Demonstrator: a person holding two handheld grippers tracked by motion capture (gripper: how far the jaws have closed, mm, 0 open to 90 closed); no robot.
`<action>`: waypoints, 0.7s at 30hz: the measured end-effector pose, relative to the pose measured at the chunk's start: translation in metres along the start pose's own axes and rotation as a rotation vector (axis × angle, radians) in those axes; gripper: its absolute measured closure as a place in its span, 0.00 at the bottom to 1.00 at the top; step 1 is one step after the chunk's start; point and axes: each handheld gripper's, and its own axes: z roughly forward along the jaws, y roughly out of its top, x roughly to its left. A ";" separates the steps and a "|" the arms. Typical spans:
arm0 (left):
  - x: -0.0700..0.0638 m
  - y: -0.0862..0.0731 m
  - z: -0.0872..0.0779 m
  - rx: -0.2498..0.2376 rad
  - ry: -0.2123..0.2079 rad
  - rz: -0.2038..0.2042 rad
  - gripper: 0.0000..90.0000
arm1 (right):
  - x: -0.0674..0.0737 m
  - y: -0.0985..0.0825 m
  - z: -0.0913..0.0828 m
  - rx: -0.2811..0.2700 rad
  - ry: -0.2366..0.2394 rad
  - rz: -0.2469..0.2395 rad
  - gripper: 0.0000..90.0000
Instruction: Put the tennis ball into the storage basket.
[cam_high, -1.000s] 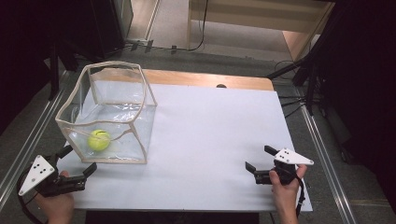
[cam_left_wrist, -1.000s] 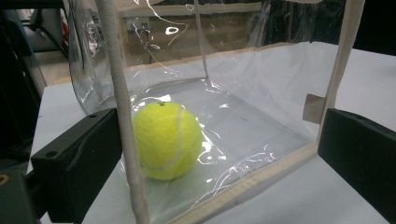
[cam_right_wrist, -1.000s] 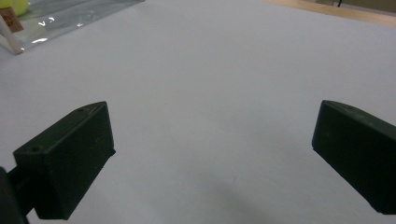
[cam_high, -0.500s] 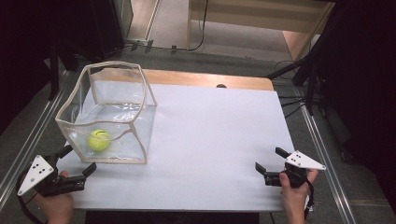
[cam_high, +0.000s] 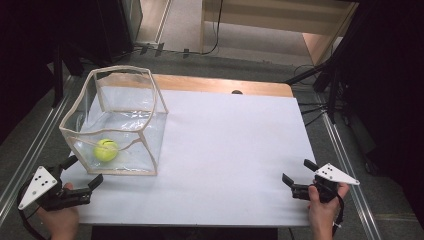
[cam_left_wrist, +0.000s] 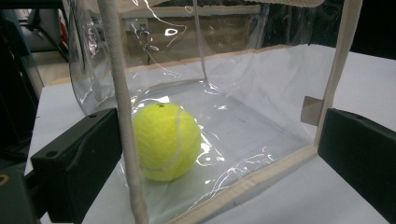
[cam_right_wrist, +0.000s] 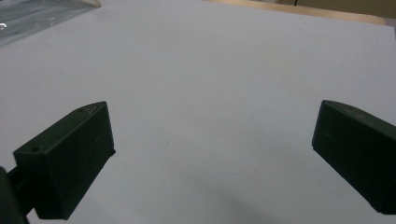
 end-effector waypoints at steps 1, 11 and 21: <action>0.000 0.000 0.000 0.001 0.000 -0.001 0.00 | -0.001 0.000 -0.001 0.001 -0.006 -0.003 0.00; 0.000 0.000 0.000 -0.001 0.000 -0.001 0.00 | -0.003 -0.002 -0.003 -0.002 -0.013 0.014 0.00; 0.000 0.000 0.000 -0.001 0.001 -0.001 0.00 | -0.002 -0.001 -0.001 -0.001 -0.009 0.009 0.00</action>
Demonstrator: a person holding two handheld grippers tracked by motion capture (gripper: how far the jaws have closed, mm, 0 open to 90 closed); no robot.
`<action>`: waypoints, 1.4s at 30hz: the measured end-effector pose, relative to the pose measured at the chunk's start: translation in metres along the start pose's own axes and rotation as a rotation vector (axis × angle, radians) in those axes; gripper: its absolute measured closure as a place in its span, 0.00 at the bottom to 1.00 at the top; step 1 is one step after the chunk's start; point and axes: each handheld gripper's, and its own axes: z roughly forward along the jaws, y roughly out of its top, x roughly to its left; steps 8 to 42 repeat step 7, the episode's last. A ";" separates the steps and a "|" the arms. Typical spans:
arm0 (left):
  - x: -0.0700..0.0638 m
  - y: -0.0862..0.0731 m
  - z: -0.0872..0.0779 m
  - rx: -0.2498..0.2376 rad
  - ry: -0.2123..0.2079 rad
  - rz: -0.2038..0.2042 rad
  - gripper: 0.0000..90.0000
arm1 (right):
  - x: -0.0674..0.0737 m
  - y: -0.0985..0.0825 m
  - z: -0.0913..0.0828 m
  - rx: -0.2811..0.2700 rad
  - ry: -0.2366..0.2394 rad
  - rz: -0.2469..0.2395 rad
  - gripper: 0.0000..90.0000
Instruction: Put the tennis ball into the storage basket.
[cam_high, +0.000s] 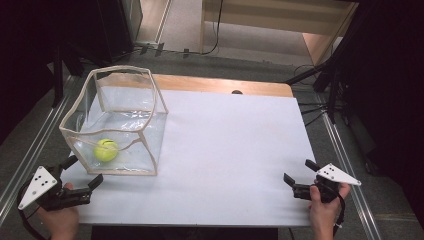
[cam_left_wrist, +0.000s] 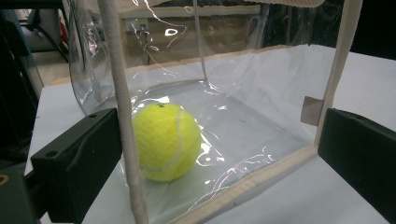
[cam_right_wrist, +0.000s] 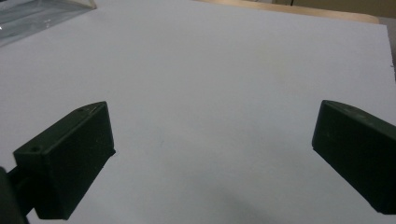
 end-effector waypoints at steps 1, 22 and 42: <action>0.000 0.000 0.000 0.000 0.000 0.000 0.00 | 0.000 0.000 0.000 0.001 0.000 0.000 0.00; 0.000 0.000 0.000 0.002 -0.001 0.001 0.00 | 0.001 0.000 0.000 0.002 0.009 -0.001 0.00; 0.000 0.000 0.000 0.002 -0.001 0.001 0.00 | 0.001 0.000 0.000 0.002 0.009 -0.001 0.00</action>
